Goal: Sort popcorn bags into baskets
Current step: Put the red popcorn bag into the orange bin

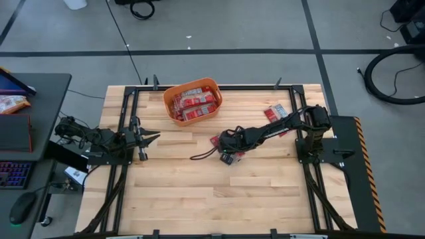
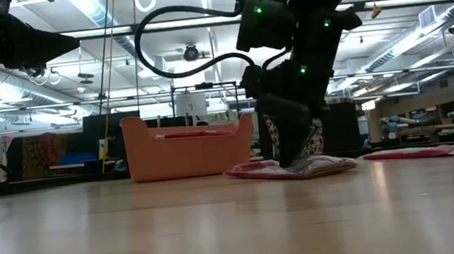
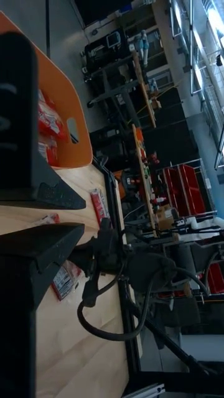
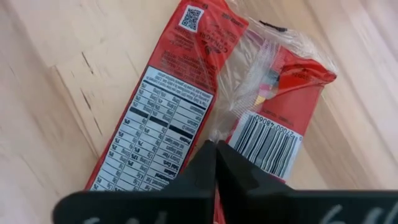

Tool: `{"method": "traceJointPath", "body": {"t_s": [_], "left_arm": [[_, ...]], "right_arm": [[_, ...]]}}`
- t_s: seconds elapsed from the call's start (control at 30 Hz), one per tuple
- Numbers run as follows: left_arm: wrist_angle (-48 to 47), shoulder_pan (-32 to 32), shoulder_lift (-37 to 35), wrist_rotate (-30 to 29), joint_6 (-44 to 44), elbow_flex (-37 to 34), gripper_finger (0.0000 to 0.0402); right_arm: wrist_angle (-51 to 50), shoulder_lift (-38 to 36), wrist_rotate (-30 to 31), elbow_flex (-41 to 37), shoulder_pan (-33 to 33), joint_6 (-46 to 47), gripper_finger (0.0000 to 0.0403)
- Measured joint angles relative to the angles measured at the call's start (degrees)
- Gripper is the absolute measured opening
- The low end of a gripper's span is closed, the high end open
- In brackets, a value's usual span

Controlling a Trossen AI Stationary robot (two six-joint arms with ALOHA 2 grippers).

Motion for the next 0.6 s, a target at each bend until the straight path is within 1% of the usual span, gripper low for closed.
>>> {"method": "traceJointPath", "body": {"t_s": [0.13, 0.27, 0.4, 0.6], "left_arm": [[0.00, 0.00, 0.01, 0.00, 0.00, 0.00, 0.0050], [-0.04, 0.00, 0.00, 0.00, 0.06, 0.00, 0.0050], [-0.60, 0.00, 0.01, 0.00, 0.08, 0.00, 0.0050], [-0.72, 0.00, -0.01, 0.00, 0.02, 0.00, 0.0050]], "right_arm": [[0.09, 0.04, 0.81, -0.02, 0.51, -0.56, 0.0010], [-1.87, -0.54, 1.00, 1.11, 0.54, -3.46, 0.0005], [-5.02, -1.12, 1.32, 5.56, 0.54, -5.78, 0.0004], [-10.72, -1.14, 5.00, 10.16, 1.30, -8.17, 0.0003]]}}
